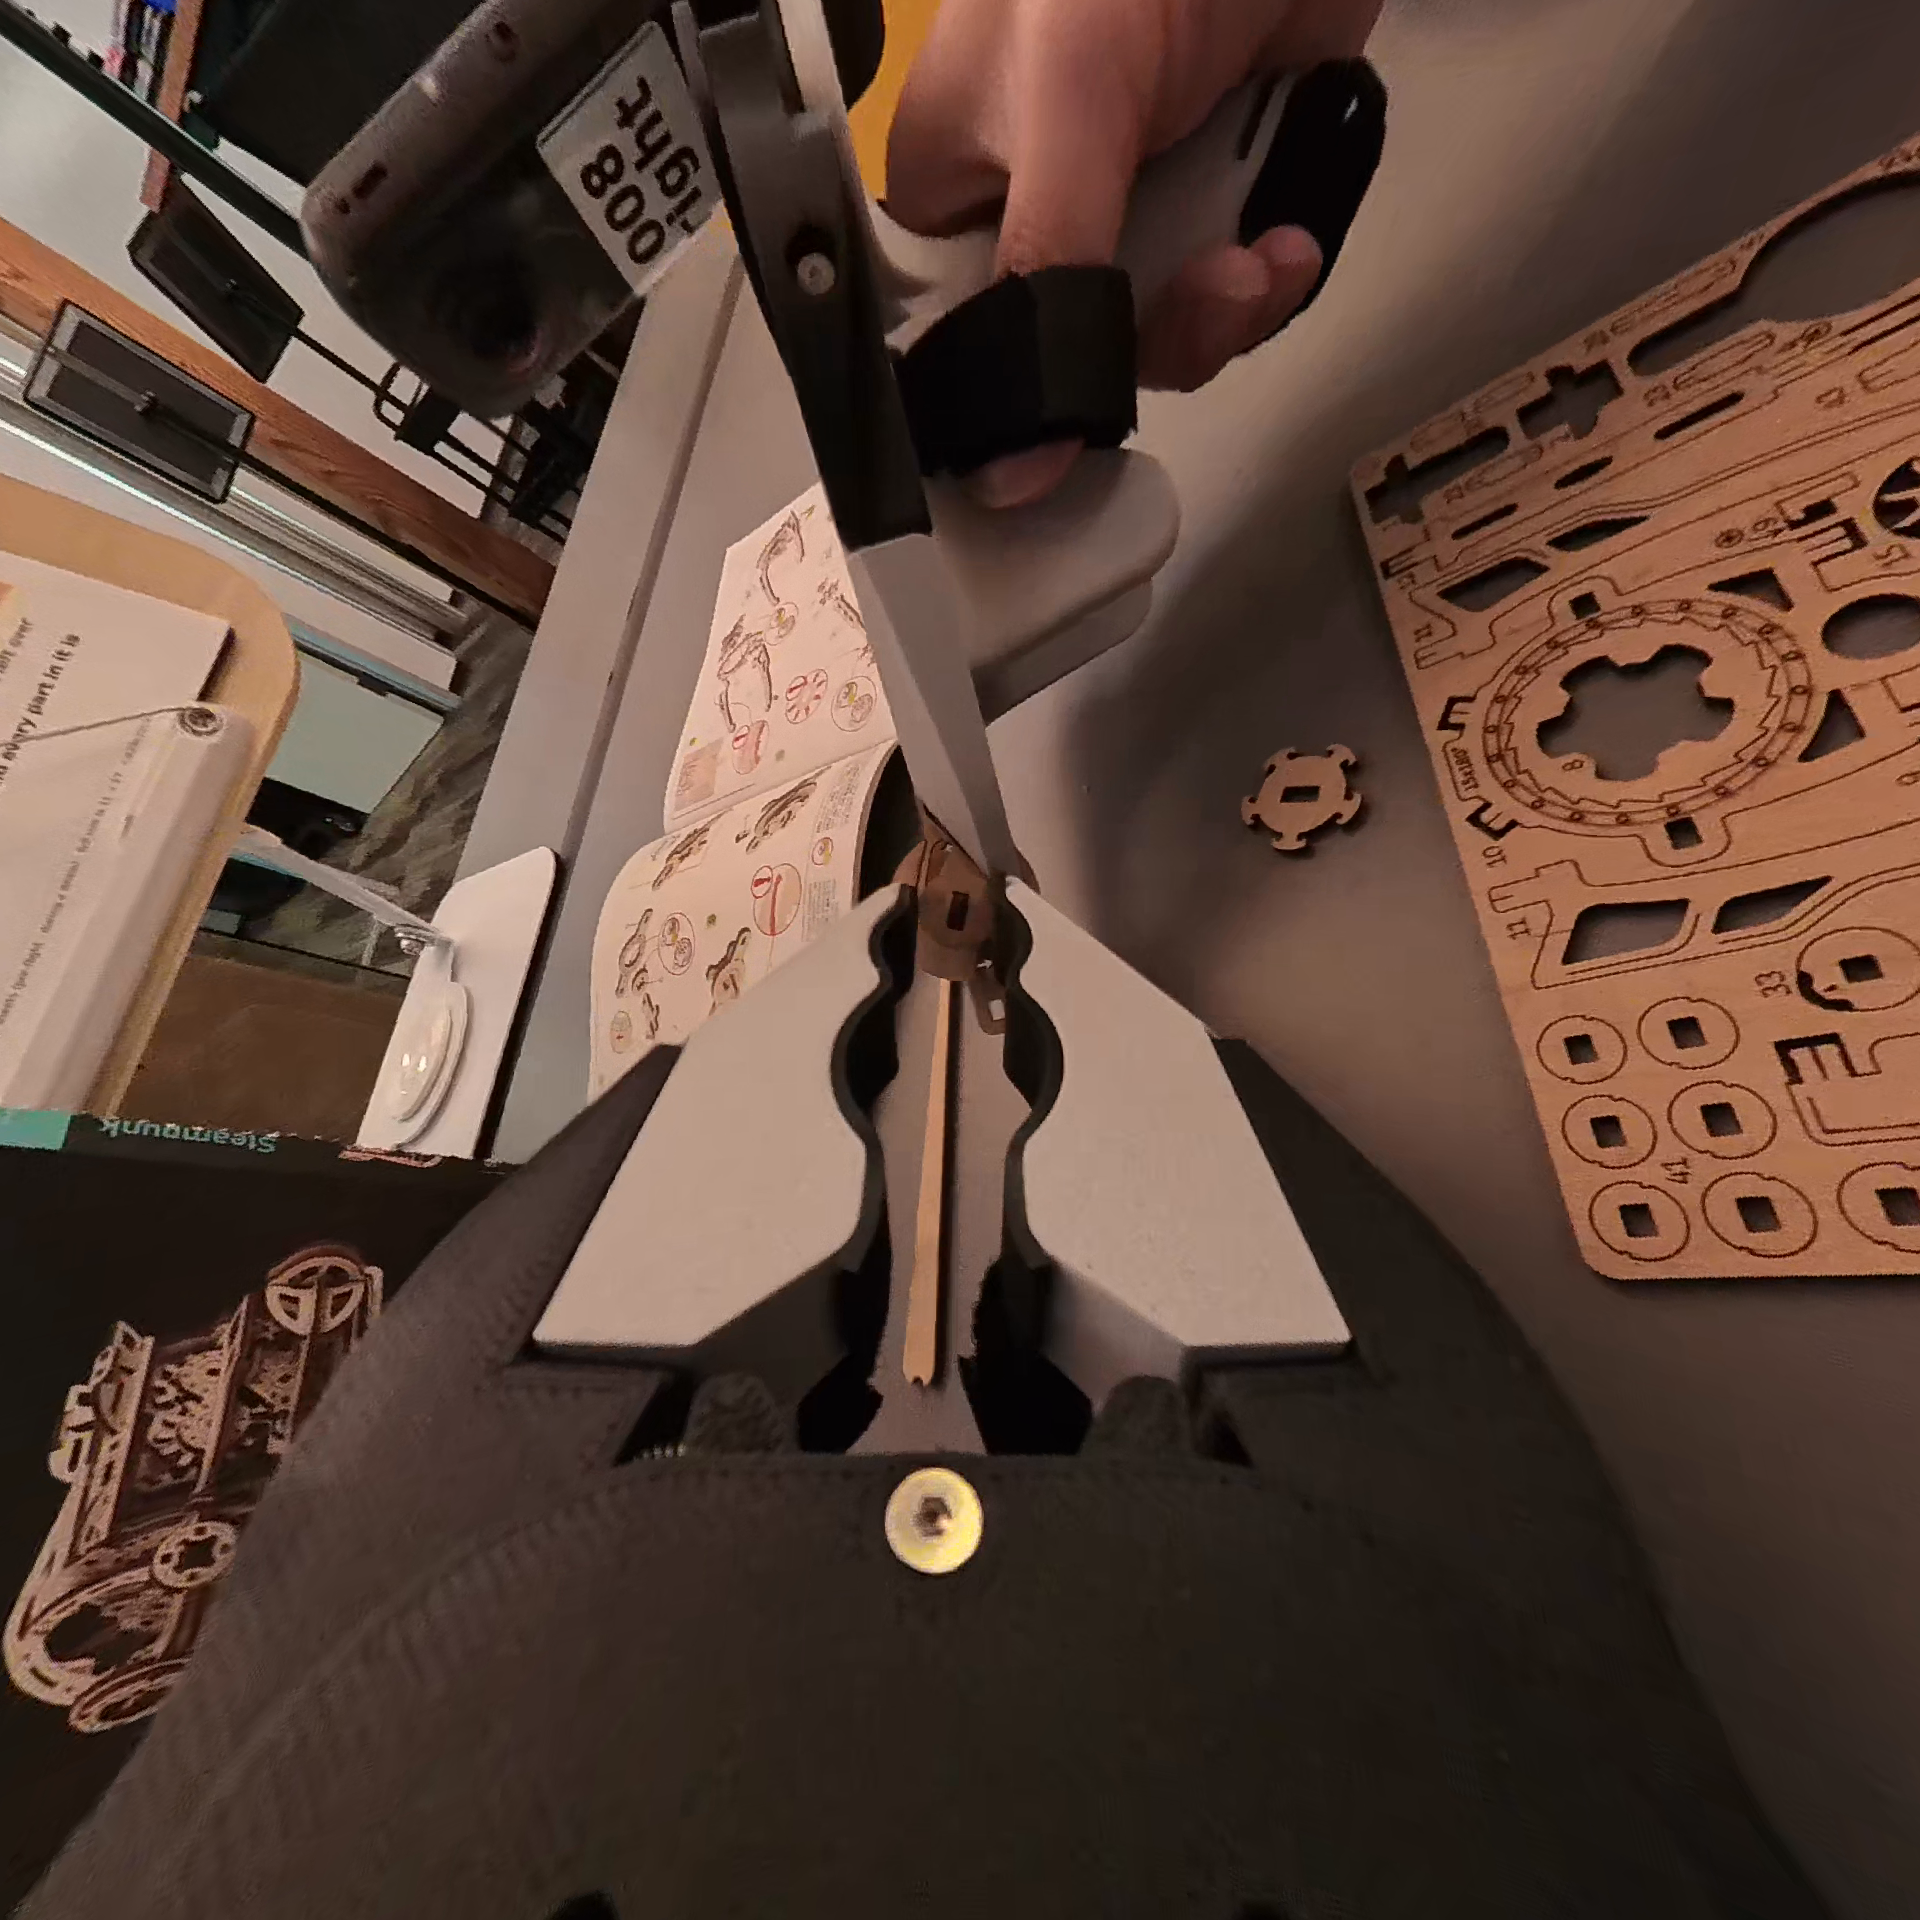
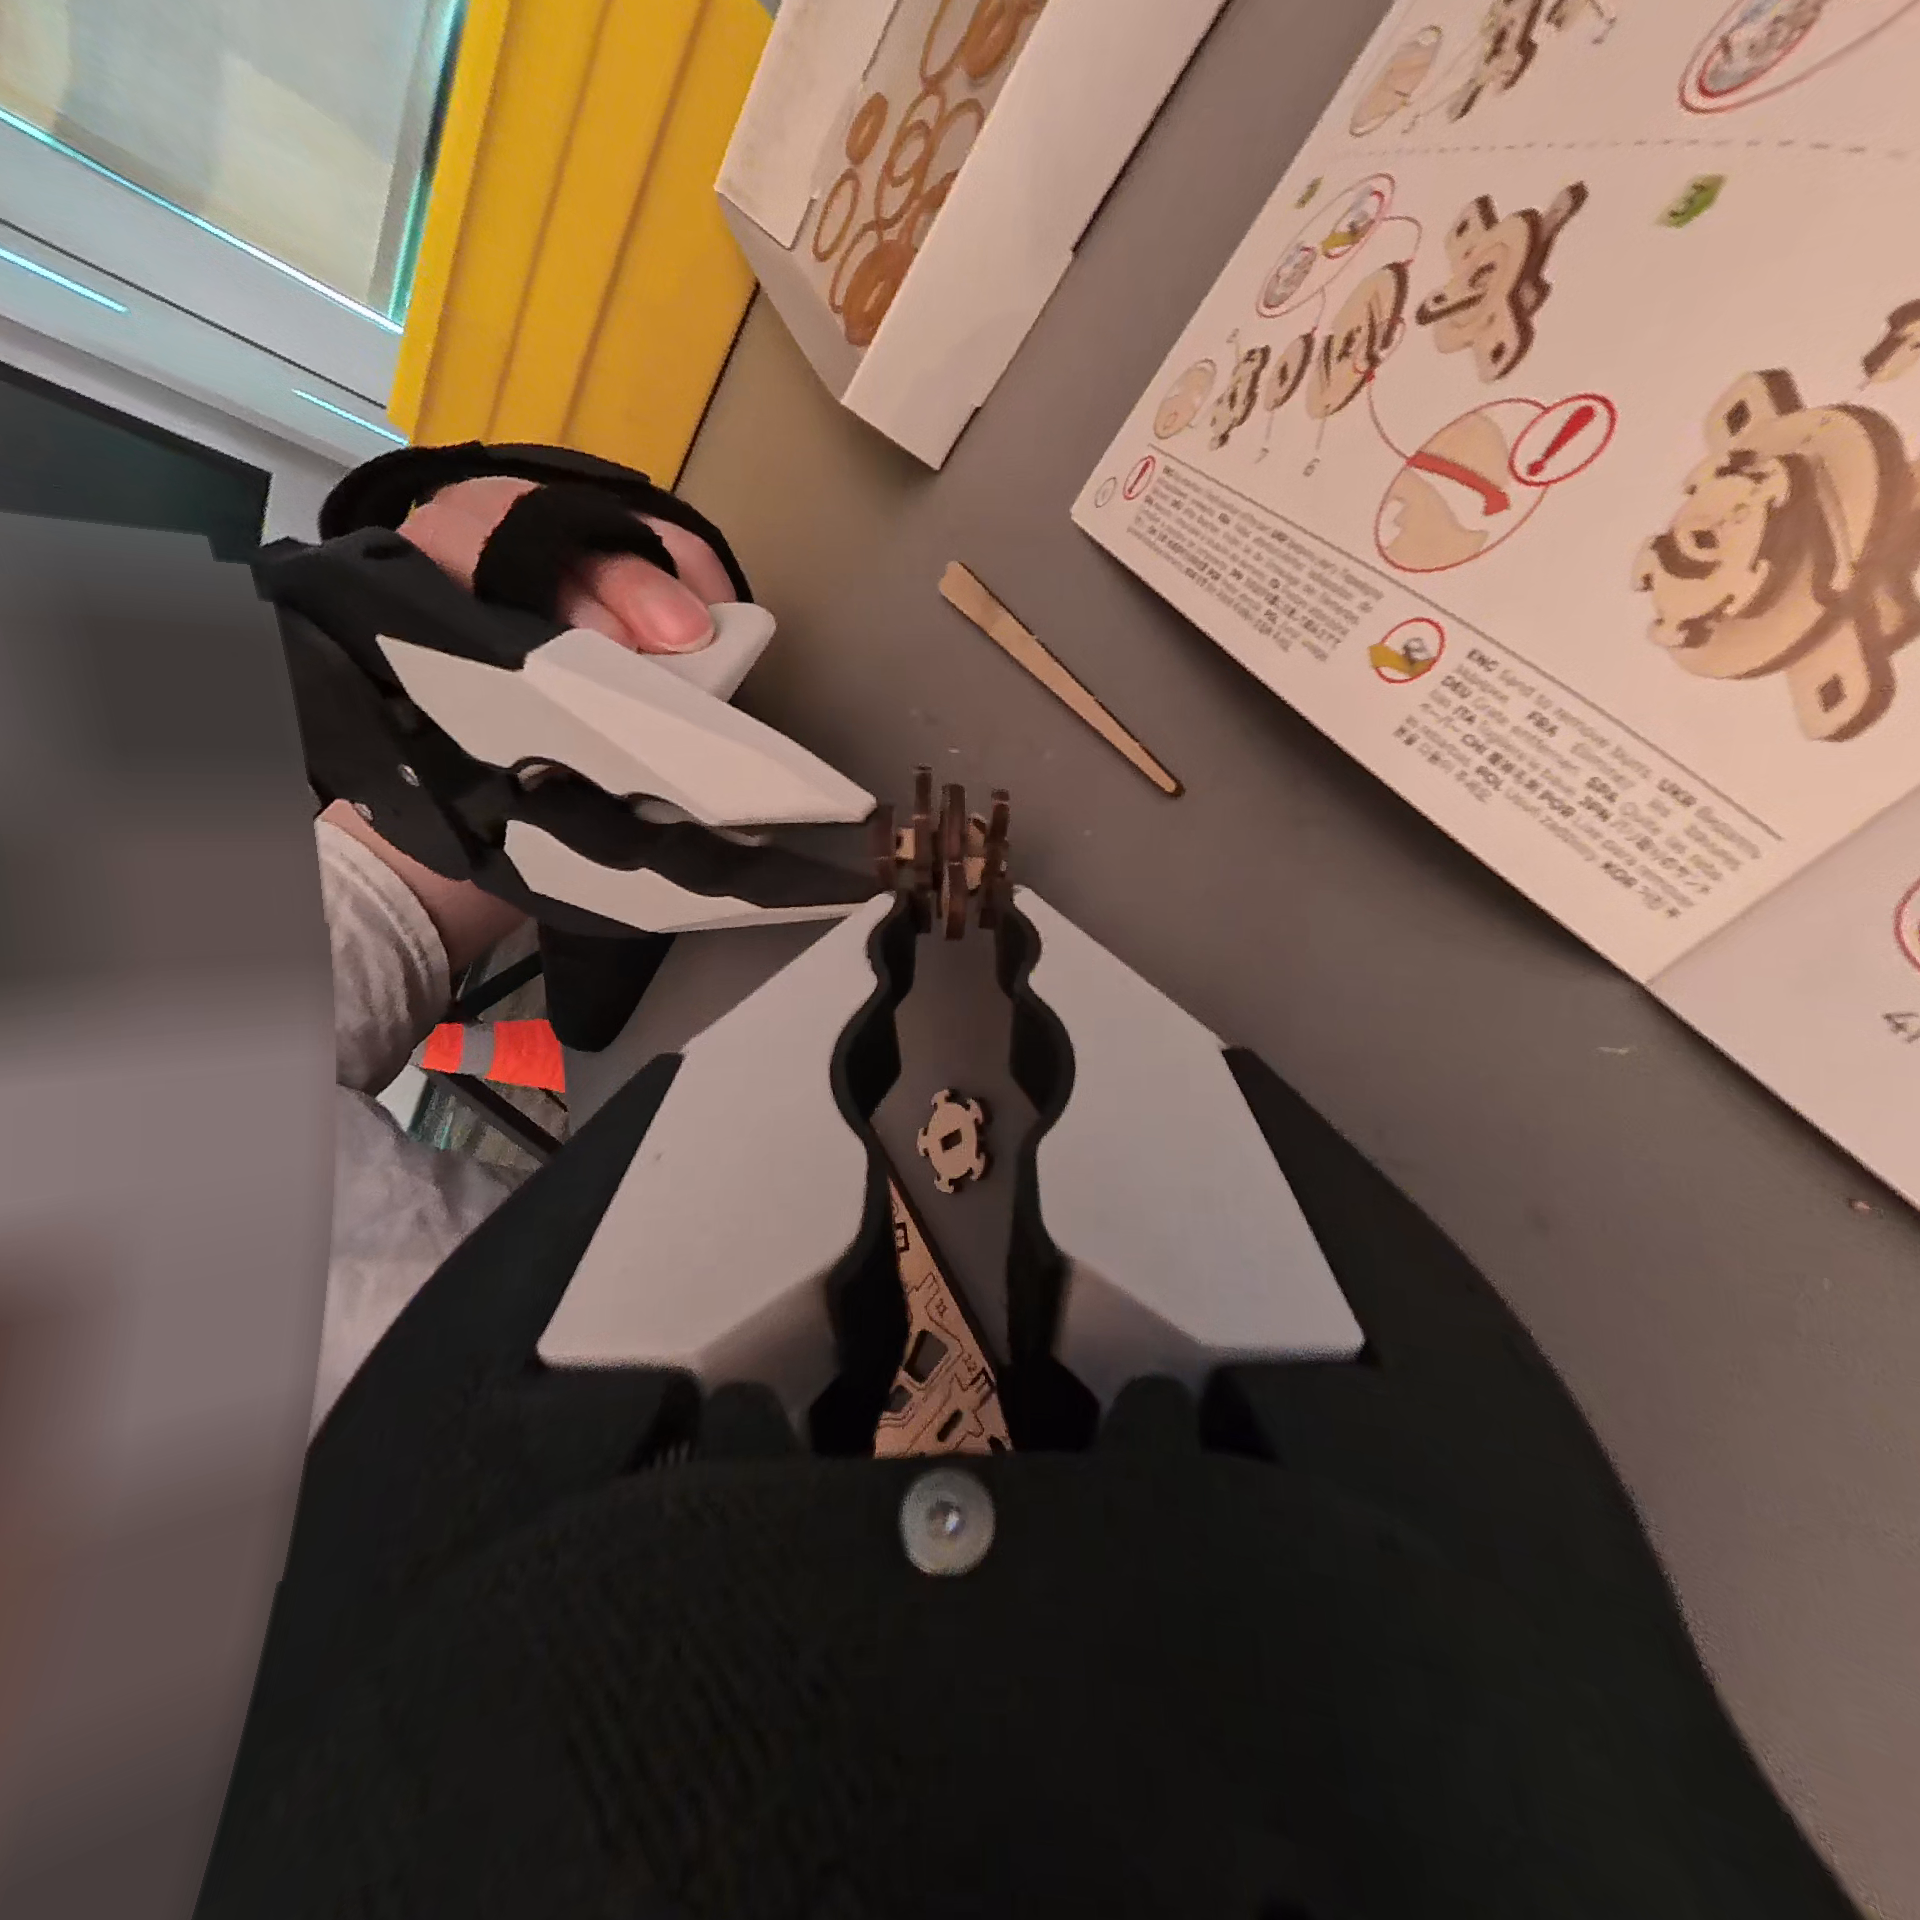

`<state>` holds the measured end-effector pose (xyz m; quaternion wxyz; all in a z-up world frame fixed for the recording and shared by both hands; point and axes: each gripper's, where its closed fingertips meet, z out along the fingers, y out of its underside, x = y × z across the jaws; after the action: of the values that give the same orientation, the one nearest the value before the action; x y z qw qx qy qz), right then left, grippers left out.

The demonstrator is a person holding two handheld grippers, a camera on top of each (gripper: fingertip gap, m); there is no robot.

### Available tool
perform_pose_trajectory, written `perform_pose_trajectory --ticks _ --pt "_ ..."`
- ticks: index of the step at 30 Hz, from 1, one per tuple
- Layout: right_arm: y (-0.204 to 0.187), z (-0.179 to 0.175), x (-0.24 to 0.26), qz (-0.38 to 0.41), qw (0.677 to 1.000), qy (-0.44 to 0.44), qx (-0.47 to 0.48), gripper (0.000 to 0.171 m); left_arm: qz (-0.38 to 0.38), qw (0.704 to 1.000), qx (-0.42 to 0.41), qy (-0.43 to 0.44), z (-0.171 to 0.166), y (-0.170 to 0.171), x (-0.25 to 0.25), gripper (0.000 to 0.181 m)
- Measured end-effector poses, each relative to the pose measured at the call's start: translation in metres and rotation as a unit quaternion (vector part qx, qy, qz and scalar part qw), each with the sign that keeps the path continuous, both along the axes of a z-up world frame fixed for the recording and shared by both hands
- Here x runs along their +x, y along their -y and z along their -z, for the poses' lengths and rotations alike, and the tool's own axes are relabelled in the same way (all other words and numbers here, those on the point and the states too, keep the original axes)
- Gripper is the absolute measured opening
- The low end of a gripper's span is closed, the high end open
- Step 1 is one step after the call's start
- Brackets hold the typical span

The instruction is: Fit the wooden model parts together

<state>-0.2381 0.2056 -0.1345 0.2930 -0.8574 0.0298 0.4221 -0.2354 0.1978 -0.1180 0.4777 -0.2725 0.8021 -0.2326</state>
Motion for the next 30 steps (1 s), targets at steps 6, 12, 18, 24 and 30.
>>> perform_pose_trajectory --ticks 6,12,18,24,30 --pt "0.001 0.004 -0.002 0.011 0.999 -0.013 -0.036 0.014 -0.007 1.000 -0.012 -0.021 0.003 -0.002 -0.001 0.017" --pt "0.009 0.005 -0.008 -0.011 0.992 -0.093 -0.079 0.014 0.006 0.998 -0.056 -0.042 0.004 0.003 -0.005 0.018" --pt "0.016 0.011 -0.010 -0.047 0.990 -0.099 -0.091 0.017 0.009 0.991 -0.109 -0.080 0.012 0.002 -0.007 0.019" --pt "0.019 0.015 0.002 -0.091 0.995 0.001 -0.047 0.027 0.002 0.982 -0.163 -0.096 0.015 -0.002 -0.007 0.018" --pt "0.015 0.000 0.027 -0.116 0.979 0.148 0.075 0.035 -0.006 0.976 -0.195 -0.094 0.012 -0.007 -0.005 0.022"
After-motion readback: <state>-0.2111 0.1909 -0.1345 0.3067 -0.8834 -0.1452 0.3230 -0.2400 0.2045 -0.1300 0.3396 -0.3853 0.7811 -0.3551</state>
